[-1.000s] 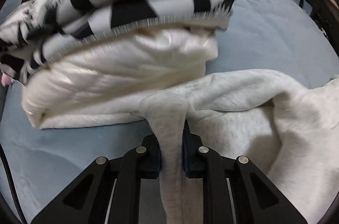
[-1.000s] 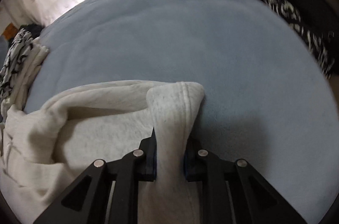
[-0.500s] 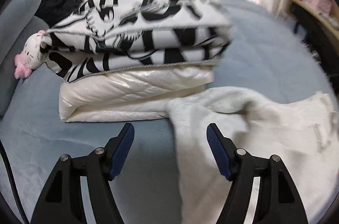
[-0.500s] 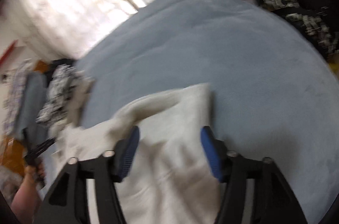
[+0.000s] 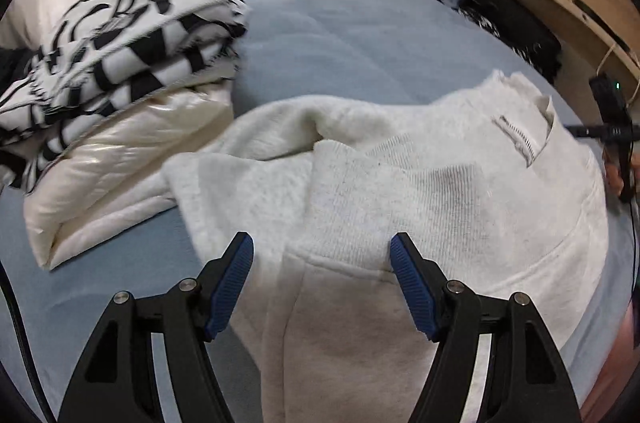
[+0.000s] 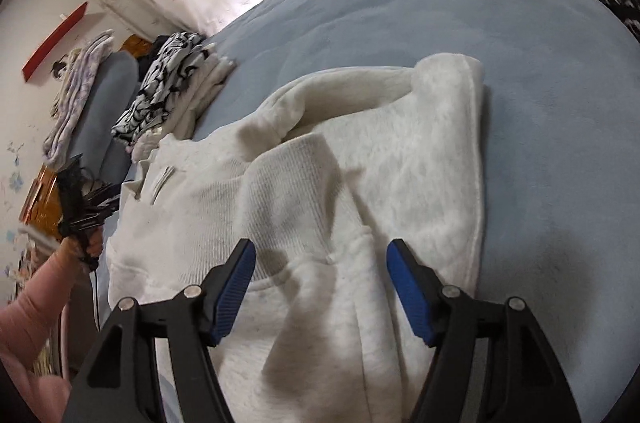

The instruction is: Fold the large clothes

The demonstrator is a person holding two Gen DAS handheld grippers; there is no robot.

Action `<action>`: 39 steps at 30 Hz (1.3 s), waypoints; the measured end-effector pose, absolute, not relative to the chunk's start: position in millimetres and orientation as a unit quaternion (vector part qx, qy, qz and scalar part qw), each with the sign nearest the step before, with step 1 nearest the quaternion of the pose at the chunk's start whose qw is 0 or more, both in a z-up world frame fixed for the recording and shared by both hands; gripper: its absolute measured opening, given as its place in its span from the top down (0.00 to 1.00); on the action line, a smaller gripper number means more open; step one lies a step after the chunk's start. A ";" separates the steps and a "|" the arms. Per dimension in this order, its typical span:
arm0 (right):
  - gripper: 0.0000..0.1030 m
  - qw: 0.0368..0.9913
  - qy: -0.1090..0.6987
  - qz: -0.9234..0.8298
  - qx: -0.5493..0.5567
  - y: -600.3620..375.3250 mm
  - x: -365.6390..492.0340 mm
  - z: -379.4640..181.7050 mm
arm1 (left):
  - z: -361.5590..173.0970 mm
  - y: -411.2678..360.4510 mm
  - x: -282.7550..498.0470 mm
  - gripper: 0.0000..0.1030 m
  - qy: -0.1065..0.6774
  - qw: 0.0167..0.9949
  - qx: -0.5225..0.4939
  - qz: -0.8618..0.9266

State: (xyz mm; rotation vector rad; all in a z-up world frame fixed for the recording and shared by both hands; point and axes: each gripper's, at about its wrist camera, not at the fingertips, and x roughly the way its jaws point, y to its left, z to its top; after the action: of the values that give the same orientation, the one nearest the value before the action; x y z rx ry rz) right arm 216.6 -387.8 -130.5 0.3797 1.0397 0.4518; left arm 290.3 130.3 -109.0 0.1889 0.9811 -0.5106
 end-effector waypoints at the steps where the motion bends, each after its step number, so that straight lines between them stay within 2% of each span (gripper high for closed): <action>1: 0.34 0.827 0.490 0.216 0.174 -385.9 218.5 -131.4 | -111.3 128.8 292.7 0.33 0.466 0.846 0.092 -0.244; 7: 0.34 0.827 0.491 0.240 0.135 -366.9 230.7 -130.7 | -120.8 122.4 302.5 0.35 0.463 0.843 0.107 -0.254; 8: 0.34 0.827 0.491 0.243 0.130 -363.2 233.7 -131.7 | -121.8 120.6 303.2 0.40 0.462 0.842 0.110 -0.258; 9: 0.34 0.826 0.492 0.245 0.127 -362.2 235.1 -133.1 | -124.8 117.6 304.0 0.62 0.463 0.838 0.112 -0.267; 10: 0.36 0.826 0.492 0.246 0.123 -359.6 236.3 -134.5 | -128.4 113.2 305.2 0.79 0.466 0.835 0.117 -0.268; 13: 0.59 0.837 0.490 0.224 0.091 -356.5 233.3 -134.0 | -132.9 96.7 295.8 0.85 0.446 0.844 0.167 -0.246; 14: 0.80 0.847 0.485 0.204 0.073 -355.4 229.7 -131.6 | -131.7 91.8 290.8 0.86 0.438 0.848 0.182 -0.236; 15: 0.86 0.855 0.482 0.183 0.057 -355.0 225.5 -128.9 | -128.6 89.4 286.5 0.87 0.432 0.852 0.189 -0.226; 19: 0.88 0.900 0.416 0.127 0.042 -363.9 186.5 -92.0 | -94.2 98.6 265.3 0.87 0.388 0.888 0.192 -0.158; 22: 0.88 0.930 0.348 0.099 0.068 -373.4 151.6 -51.2 | -51.9 120.3 246.2 0.87 0.352 0.916 0.147 -0.124; 25: 0.88 0.952 0.290 0.082 0.060 -363.9 124.7 -13.9 | -10.3 122.9 218.6 0.87 0.298 0.940 0.143 -0.088; 30: 0.88 0.975 0.206 0.048 0.074 -351.5 108.3 44.6 | 41.8 143.8 200.2 0.87 0.261 0.963 0.041 -0.046; 34: 0.88 0.974 0.211 0.023 0.074 -343.2 148.3 54.2 | 30.9 157.2 230.0 0.87 0.296 0.955 -0.013 -0.022; 39: 0.88 0.948 0.310 -0.032 0.064 -335.6 237.3 -6.4 | -48.1 158.7 294.6 0.87 0.369 0.928 -0.045 -0.003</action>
State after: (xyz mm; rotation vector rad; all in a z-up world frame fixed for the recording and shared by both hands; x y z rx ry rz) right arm 237.3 -335.6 -6.4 0.1311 0.6304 -0.0654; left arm 294.6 158.7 -48.1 -0.0914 0.7568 -0.0054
